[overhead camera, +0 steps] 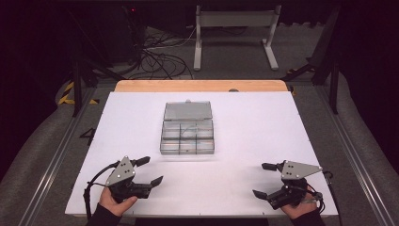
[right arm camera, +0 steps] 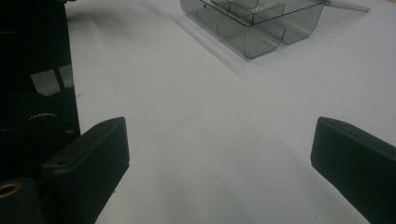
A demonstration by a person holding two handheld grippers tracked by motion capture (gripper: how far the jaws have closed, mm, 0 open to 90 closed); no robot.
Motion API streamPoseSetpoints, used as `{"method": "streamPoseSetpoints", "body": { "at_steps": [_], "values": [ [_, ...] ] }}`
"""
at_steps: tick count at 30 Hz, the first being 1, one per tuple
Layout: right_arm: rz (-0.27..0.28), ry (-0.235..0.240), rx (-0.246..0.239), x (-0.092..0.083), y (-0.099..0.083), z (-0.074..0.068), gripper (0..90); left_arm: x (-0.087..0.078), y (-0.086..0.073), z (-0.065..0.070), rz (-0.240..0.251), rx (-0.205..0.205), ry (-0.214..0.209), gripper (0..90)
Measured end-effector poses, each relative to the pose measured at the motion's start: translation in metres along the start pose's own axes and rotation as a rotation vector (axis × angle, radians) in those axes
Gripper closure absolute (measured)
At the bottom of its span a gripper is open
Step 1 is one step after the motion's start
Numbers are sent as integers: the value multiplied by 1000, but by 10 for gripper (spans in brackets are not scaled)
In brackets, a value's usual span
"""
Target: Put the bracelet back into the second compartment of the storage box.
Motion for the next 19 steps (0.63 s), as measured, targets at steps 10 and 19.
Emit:
{"method": "streamPoseSetpoints", "body": {
  "at_steps": [10,19],
  "values": [
    [-2,3,1,0,-1,0,49,0,-12,-1,-18,-54,11,194],
    [-5,-1,3,0,-1,1,49,-1,-10,-7,-7,-44,33,190]
  ]
}}
Point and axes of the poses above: each handheld gripper's, and its own axes: x roughly forward along the jaws, y roughly out of its top, z roughly to its right, the point moved 8 cm from there along x, roughly forward along the jaws, and after that the axes turned 6 degrees about z, right-handed, at the moved point
